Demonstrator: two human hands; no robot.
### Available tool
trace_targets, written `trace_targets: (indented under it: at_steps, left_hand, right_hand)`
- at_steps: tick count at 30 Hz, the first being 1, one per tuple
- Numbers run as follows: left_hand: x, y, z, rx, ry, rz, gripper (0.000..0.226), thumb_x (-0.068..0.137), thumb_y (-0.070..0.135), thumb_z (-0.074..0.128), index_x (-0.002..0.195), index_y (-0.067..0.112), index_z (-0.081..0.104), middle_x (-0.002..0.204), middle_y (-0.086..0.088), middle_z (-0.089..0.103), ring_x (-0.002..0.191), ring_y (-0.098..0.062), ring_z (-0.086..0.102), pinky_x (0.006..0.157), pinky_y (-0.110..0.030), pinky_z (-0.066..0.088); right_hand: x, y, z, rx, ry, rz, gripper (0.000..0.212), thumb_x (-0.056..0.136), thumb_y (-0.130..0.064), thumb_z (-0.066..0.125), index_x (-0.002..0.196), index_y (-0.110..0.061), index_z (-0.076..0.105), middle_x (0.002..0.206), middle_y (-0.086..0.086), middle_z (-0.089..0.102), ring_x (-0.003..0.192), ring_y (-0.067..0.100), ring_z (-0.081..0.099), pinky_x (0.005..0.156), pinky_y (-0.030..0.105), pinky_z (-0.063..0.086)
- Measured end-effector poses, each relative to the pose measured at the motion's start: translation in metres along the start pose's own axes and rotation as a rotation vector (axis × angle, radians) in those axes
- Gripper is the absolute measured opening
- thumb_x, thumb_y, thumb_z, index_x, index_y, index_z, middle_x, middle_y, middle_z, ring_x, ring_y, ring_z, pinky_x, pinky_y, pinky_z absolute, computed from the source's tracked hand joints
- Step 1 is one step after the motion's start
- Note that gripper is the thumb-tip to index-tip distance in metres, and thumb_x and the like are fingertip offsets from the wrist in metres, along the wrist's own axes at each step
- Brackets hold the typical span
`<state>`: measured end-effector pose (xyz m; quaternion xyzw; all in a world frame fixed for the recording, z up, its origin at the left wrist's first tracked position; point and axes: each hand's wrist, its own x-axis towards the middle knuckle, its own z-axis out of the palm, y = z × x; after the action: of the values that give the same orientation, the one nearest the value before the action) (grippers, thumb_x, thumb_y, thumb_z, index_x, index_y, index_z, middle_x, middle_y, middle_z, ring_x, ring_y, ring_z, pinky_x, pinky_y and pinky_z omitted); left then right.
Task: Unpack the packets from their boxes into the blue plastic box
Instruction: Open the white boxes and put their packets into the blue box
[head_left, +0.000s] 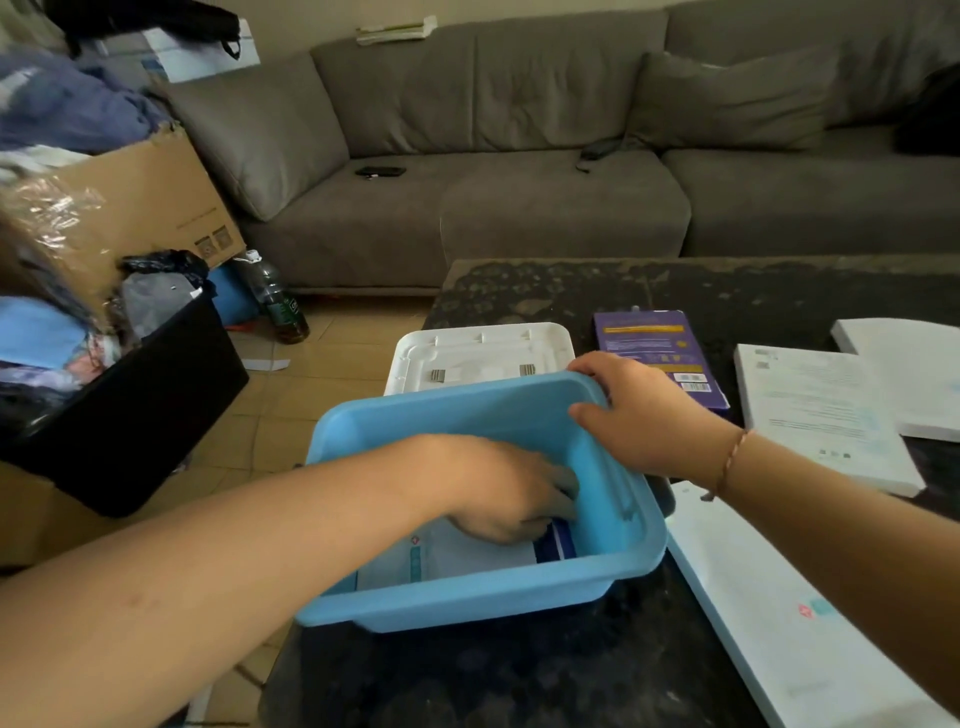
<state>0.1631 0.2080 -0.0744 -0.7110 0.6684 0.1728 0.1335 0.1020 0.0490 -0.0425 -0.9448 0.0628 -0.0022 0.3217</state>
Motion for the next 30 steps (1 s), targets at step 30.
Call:
trace_targets:
  at_steps: [30]
  left_hand:
    - [-0.066, 0.015, -0.043, -0.588, 0.719, -0.424, 0.021, 0.097, 0.021, 0.059, 0.115, 0.025, 0.07, 0.109, 0.013, 0.07, 0.101, 0.0, 0.062, 0.09, -0.018, 0.05]
  right_hand:
    - [-0.043, 0.009, -0.025, 0.072, 0.229, 0.026, 0.043, 0.095, -0.044, 0.051, 0.134, -0.025, 0.052, 0.121, -0.002, 0.066, 0.093, 0.01, 0.057, 0.078, 0.024, 0.043]
